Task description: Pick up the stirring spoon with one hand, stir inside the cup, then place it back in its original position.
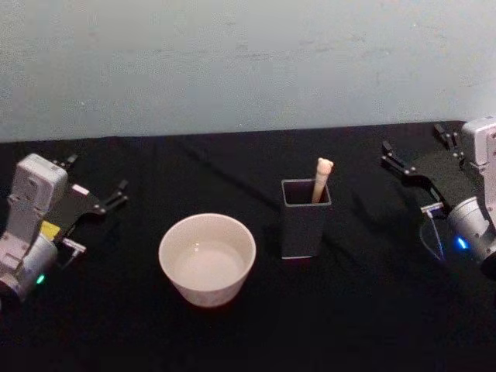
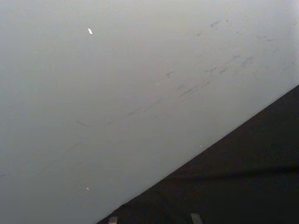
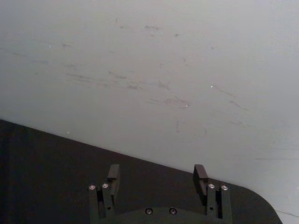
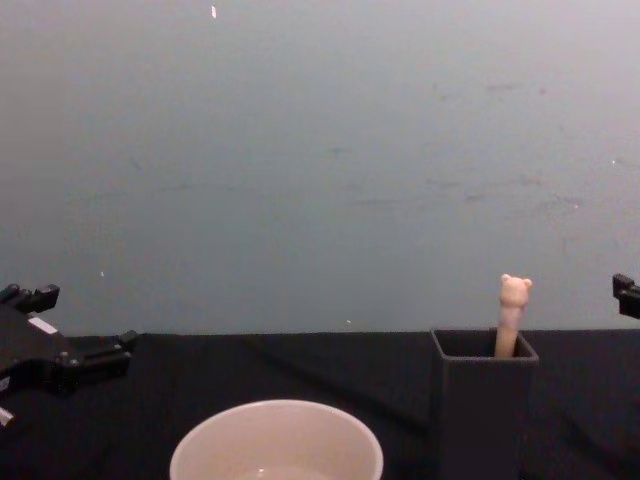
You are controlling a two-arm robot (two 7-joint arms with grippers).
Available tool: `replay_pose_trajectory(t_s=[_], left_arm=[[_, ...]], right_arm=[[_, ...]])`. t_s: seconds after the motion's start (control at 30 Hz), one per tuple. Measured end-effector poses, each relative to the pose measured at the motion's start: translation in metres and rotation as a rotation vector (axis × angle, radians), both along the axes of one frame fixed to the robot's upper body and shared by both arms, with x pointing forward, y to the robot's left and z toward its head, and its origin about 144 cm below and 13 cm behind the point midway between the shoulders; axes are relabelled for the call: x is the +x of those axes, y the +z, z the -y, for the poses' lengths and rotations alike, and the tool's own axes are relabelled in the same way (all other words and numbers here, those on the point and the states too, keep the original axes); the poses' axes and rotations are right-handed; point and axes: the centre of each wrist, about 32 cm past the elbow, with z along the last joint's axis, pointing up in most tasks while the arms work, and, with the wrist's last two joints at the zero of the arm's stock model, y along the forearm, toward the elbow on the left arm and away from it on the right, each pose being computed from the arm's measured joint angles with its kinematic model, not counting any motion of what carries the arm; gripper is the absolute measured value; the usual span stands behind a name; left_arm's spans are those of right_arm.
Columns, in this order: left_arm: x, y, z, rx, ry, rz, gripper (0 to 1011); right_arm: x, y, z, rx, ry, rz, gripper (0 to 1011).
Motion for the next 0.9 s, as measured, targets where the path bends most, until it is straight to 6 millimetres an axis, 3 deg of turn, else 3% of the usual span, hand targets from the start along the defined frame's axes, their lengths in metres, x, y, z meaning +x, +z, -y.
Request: replay_pose_trajectory(t_s=[0.9], left_arm=[[0.0000,0.0000,0.0000,0.000,0.000,0.000,1001]], right_arm=[[0.0001,0.0001,0.0000,0.001,0.000,0.000,1002]])
